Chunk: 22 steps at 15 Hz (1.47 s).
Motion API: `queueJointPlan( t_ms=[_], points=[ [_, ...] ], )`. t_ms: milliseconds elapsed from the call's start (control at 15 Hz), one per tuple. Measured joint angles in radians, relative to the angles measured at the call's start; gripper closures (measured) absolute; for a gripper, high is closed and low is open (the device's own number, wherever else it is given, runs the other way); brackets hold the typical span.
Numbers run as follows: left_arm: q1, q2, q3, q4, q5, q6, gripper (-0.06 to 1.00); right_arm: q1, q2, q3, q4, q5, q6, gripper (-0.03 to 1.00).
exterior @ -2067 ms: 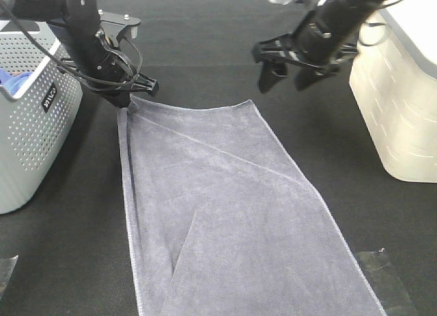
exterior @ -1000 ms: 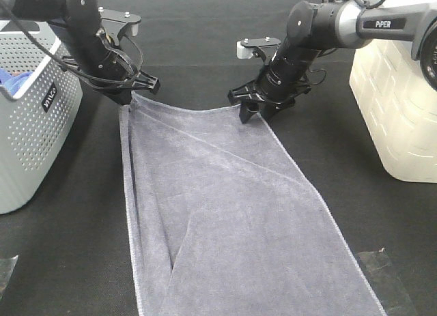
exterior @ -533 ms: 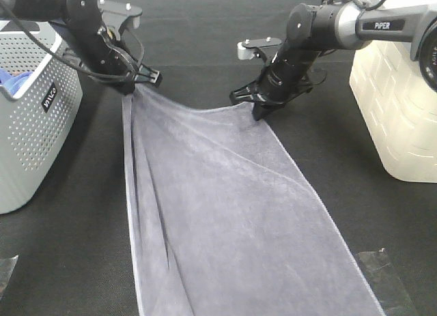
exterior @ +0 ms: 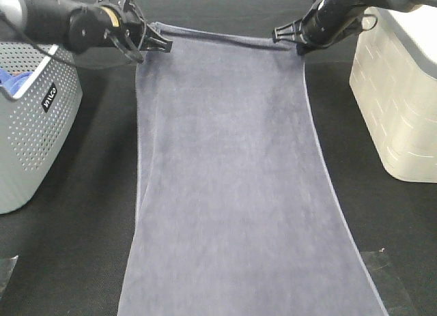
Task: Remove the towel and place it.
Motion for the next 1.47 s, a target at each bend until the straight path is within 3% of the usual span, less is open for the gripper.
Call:
queueJointPlan(
  t_ms=[133, 267, 600, 667, 733, 933, 1067, 1133, 1333, 1467],
  points=[
    [0.010, 0.073, -0.021, 0.011, -0.156, 0.000, 0.94, -0.010, 0.002, 0.000, -0.066, -0.102, 0.029, 0.97],
    [0.010, 0.159, -0.078, 0.015, -0.239, 0.000, 0.94, -0.023, 0.018, 0.000, -0.105, -0.187, 0.034, 0.97],
    [0.010, 0.296, -0.218, 0.014, -0.251, 0.000, 0.94, -0.031, 0.110, 0.000, -0.183, -0.337, 0.041, 0.95],
    [0.010, 0.311, -0.236, 0.014, -0.243, 0.000, 0.93, -0.032, 0.120, 0.000, -0.192, -0.353, 0.041, 0.88],
    [0.010, 0.316, -0.243, 0.014, -0.228, 0.000, 0.91, -0.033, 0.142, 0.000, -0.202, -0.384, 0.042, 0.71],
    [0.013, 0.316, -0.248, 0.014, -0.214, 0.000, 0.55, -0.033, 0.157, 0.001, -0.206, -0.417, 0.042, 0.32],
    [0.017, 0.314, -0.248, 0.013, -0.214, 0.000, 0.27, -0.033, 0.156, 0.001, -0.208, -0.427, 0.042, 0.24],
    [0.017, 0.306, -0.248, 0.013, -0.207, 0.000, 0.21, -0.034, 0.153, 0.001, -0.208, -0.419, 0.042, 0.24],
    [0.017, 0.235, -0.248, 0.013, -0.171, -0.001, 0.17, -0.034, 0.097, 0.001, -0.200, -0.316, 0.042, 0.23],
    [0.014, 0.127, -0.248, 0.011, -0.064, -0.022, 0.17, -0.031, 0.004, 0.001, -0.130, -0.187, 0.045, 0.23]
  ],
)
